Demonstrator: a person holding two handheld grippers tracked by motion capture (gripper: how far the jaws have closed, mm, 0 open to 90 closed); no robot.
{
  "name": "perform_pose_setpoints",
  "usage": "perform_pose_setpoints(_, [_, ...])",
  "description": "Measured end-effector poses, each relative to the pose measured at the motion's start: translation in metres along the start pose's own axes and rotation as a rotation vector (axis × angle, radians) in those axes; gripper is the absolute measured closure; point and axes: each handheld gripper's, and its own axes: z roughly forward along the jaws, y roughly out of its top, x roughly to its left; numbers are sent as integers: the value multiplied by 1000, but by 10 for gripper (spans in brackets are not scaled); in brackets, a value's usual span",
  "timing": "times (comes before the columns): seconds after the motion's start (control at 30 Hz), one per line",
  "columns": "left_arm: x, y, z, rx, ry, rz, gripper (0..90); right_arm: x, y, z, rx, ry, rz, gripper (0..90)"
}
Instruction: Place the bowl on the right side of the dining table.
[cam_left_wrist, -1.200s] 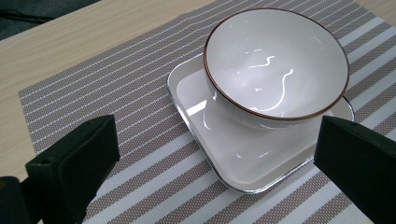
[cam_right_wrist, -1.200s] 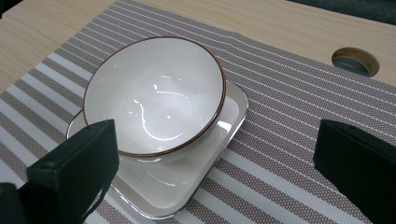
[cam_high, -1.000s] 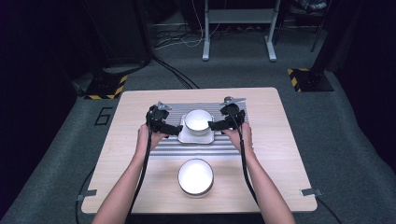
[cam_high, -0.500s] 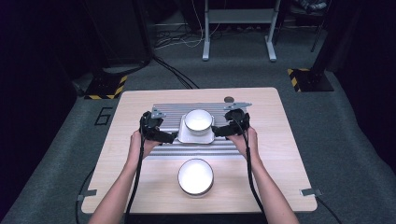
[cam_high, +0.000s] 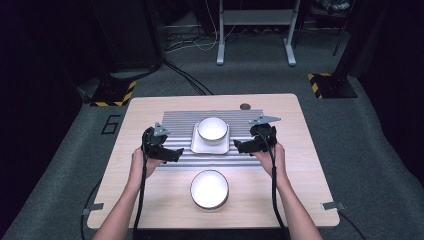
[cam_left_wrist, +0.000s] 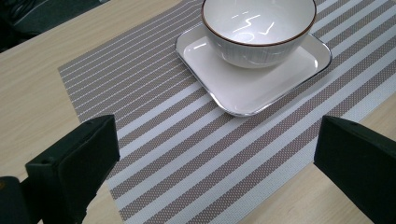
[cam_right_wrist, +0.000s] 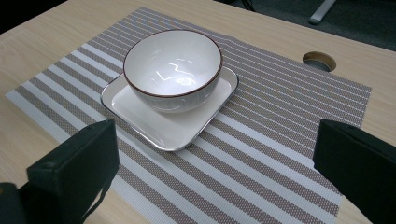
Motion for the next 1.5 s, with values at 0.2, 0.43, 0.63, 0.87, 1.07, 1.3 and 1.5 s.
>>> perform_pose_setpoints(0.2, [-2, -7, -6, -4, 4, 6, 2, -2, -7, -12, -11, -6, 0, 0])
perform_pose_setpoints(0.43, [-4, -16, -14, -8, 8, 8, 2, -6, -17, -26, -21, -17, 8, 0])
perform_pose_setpoints(0.63, [-5, -24, -22, -8, 18, 9, 2, -8, -26, -37, -29, -24, 19, 0])
perform_pose_setpoints(0.87, [-4, -31, -33, -16, 38, 2, 2, -12, -33, -50, -36, -39, 23, 0])
perform_pose_setpoints(1.07, [-5, -37, -38, -19, 43, -6, 2, -14, -41, -62, -48, -57, 28, 0])
perform_pose_setpoints(1.3, [-7, -45, -46, -24, 53, -6, 2, -18, -52, -71, -52, -80, 40, 0])
perform_pose_setpoints(1.5, [-5, -58, -52, -27, 66, -22, 2, -23, -63, -80, -49, -106, 47, 0])
